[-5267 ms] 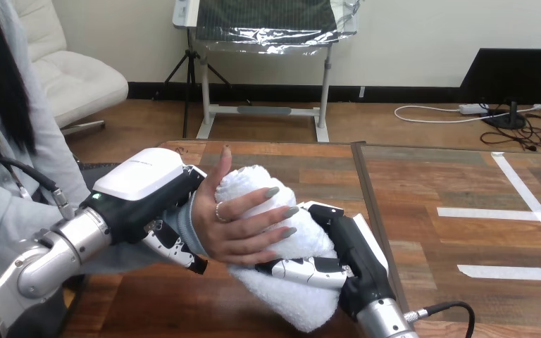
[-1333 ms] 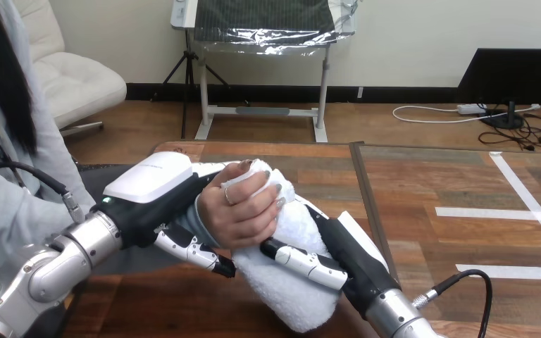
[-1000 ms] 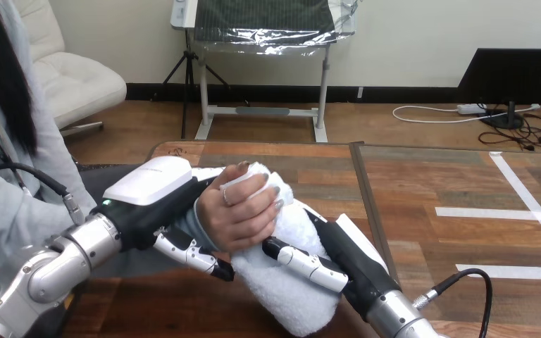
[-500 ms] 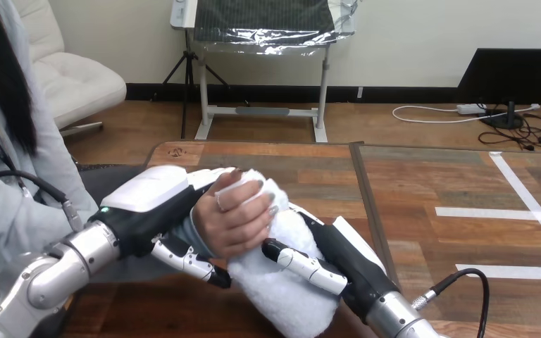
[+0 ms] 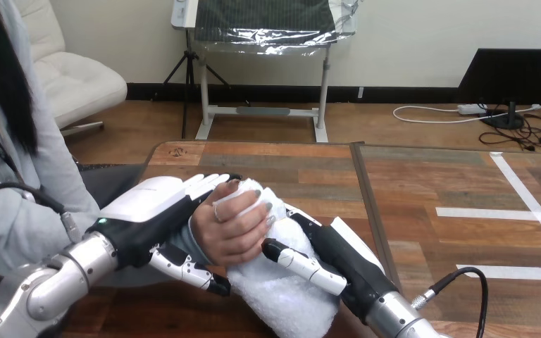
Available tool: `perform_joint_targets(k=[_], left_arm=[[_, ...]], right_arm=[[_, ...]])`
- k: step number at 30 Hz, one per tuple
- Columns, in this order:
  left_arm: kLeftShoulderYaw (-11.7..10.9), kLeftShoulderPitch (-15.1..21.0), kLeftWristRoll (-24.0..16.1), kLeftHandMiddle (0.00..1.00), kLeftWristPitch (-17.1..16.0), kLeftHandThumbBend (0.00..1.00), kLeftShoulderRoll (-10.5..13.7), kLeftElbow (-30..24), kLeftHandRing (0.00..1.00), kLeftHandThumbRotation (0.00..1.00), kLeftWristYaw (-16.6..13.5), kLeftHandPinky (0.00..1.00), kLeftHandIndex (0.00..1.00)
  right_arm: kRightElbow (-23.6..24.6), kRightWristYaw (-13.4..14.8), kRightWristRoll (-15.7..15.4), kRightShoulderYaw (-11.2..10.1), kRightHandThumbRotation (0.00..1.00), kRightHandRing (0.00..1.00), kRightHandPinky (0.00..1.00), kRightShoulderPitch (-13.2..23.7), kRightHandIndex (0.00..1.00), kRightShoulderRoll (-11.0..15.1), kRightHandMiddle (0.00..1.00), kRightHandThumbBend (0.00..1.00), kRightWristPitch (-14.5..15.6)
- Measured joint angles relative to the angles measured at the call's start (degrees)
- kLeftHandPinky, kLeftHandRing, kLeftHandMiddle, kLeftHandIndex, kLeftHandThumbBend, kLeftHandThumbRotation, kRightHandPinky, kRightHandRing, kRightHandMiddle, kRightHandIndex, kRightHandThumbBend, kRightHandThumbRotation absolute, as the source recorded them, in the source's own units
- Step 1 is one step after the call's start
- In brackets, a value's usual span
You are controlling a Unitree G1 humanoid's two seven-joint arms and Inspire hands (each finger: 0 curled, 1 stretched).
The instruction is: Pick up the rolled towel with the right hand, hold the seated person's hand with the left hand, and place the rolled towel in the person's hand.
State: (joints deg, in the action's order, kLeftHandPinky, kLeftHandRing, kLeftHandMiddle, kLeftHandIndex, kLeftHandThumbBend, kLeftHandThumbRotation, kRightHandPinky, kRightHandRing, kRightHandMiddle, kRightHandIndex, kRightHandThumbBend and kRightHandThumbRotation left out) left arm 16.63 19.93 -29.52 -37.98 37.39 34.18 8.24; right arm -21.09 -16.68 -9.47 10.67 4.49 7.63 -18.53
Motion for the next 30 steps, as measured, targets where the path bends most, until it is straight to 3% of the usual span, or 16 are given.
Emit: perform_joint_targets(k=[30], left_arm=[[-1.73,-3.43,-0.01,1.0,-1.49,1.0,-1.3,-1.32,1.0,0.54,-3.79,0.97,1.0]], right_arm=[[1.0,-1.52,-0.94,0.51,0.93,0.92,0.94,-0.16,0.97,2.13,0.91,0.96,-0.86]])
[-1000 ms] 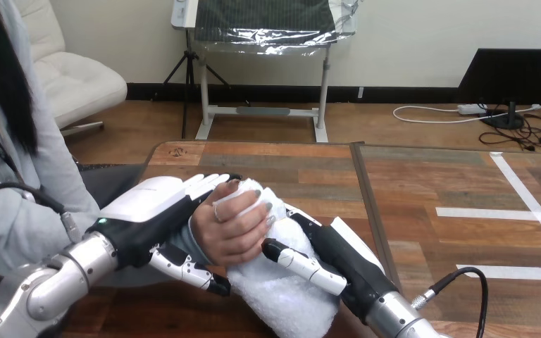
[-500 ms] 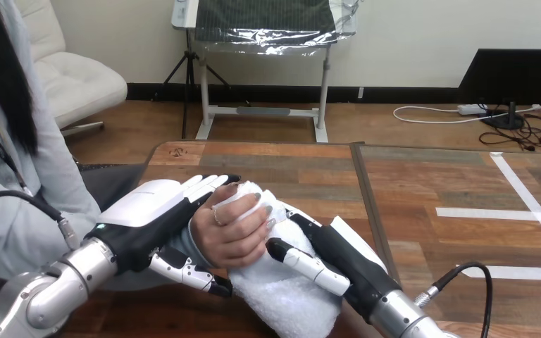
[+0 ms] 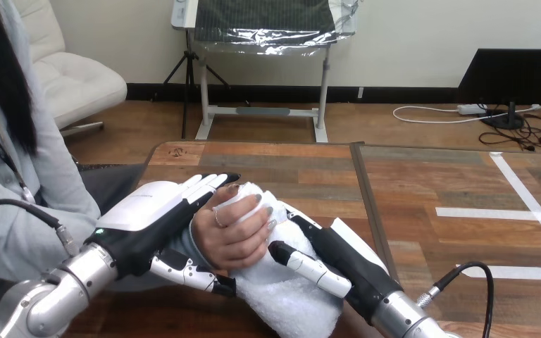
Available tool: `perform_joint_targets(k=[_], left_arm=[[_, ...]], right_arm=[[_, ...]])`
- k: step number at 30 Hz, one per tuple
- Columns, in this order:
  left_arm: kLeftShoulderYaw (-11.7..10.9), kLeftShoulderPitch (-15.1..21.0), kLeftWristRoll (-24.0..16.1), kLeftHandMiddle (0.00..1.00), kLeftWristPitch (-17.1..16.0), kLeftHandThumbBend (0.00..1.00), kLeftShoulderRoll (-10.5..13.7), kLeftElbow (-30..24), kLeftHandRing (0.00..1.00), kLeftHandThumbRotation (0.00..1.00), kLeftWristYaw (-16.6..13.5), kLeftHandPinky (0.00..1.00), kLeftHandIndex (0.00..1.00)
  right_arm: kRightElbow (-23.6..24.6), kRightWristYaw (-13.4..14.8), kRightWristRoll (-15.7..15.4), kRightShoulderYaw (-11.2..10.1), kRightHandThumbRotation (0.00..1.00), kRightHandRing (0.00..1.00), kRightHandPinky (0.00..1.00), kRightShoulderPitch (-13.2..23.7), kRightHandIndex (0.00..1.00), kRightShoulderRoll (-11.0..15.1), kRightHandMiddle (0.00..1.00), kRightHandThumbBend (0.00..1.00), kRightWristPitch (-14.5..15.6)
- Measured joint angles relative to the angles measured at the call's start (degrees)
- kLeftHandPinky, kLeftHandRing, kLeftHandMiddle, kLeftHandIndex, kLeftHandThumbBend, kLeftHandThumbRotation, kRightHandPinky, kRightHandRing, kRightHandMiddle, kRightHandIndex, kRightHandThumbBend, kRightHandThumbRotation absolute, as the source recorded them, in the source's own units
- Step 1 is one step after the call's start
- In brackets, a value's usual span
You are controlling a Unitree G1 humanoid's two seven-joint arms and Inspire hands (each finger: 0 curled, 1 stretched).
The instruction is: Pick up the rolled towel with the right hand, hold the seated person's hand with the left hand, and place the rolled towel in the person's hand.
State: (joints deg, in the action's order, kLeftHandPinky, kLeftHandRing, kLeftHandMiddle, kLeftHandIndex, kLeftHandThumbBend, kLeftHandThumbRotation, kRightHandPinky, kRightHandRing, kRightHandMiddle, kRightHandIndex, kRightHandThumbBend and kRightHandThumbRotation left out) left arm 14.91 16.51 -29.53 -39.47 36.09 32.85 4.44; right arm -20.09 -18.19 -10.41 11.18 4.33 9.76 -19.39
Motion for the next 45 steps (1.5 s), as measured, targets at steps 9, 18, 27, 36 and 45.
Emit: perform_joint_targets(k=[9,18,27,36,45], left_arm=[[-0.37,-0.66,0.0,1.0,-1.21,1.0,-0.41,0.0,1.0,0.55,-0.98,0.99,1.0],[-0.39,-1.07,-0.11,1.0,-1.89,1.0,-0.57,-0.04,1.0,0.58,-2.43,0.98,1.0],[-0.47,-1.95,-0.54,1.0,-2.03,1.0,-0.55,-0.96,1.0,0.56,-4.01,0.96,1.0],[-1.6,-3.46,-0.35,1.0,-2.47,1.0,-0.34,-2.98,1.0,0.54,-4.6,0.96,1.0],[-4.47,-5.36,0.84,1.0,-3.3,1.0,1.17,-7.17,1.0,0.56,-4.49,0.94,1.0]], right_arm=[[0.0,0.0,-0.07,0.01,0.93,0.92,0.93,-0.25,0.97,0.31,0.91,0.96,-0.5],[0.0,-0.13,-0.04,0.05,0.92,0.92,0.93,-0.42,0.97,1.08,0.91,0.95,-0.71],[0.0,-0.56,0.08,0.05,0.91,0.92,0.93,-0.58,0.97,1.58,0.91,0.94,-1.13],[-0.01,-0.58,0.08,0.05,0.9,0.92,0.93,-0.84,0.97,1.72,0.92,0.95,-1.89],[-0.01,-0.58,0.17,0.02,0.89,0.94,0.94,-1.25,0.98,1.72,0.93,0.96,-1.99]])
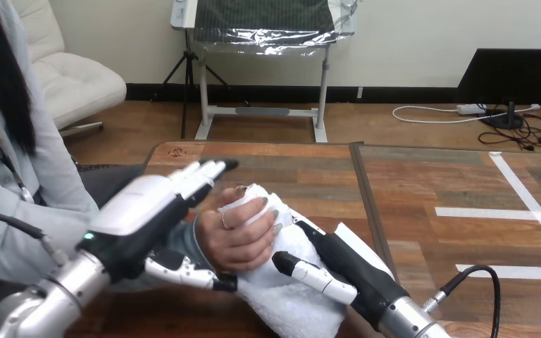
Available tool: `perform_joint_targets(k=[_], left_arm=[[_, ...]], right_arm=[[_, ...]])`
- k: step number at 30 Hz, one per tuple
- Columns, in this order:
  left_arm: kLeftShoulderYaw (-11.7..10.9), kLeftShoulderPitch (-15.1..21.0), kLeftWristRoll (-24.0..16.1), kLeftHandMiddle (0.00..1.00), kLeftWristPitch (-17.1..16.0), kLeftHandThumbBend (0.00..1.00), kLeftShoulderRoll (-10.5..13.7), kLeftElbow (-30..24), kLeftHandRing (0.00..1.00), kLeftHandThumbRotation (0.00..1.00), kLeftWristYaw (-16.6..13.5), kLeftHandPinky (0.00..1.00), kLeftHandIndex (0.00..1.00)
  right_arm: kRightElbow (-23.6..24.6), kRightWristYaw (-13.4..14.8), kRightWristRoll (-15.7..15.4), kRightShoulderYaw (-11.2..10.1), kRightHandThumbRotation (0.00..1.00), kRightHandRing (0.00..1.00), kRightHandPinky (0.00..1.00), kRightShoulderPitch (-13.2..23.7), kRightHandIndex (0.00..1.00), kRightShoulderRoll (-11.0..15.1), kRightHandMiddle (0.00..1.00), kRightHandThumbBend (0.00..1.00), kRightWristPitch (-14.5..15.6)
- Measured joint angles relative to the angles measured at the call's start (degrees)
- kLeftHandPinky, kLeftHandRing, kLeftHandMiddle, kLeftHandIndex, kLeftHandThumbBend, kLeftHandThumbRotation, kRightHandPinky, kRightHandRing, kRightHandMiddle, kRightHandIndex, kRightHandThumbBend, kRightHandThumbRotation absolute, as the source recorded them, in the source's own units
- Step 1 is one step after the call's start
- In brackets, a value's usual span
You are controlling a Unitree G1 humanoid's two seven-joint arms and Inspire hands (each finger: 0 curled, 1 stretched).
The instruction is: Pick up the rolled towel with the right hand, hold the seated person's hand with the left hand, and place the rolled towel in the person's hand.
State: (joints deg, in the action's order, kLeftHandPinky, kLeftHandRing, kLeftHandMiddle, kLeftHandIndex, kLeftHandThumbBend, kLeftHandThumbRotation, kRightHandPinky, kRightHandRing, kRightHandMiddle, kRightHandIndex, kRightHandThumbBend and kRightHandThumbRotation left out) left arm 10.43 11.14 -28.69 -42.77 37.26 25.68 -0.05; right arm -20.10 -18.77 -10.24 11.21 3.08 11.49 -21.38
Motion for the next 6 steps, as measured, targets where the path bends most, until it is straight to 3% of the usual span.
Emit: perform_joint_targets(k=[6], left_arm=[[-2.91,-1.62,1.15,1.0,-0.78,1.0,1.42,-4.07,1.0,0.55,-0.03,0.92,1.0]], right_arm=[[-0.02,0.05,0.03,-0.05,0.9,0.94,0.95,-0.44,0.98,0.08,0.93,0.96,-0.13]])
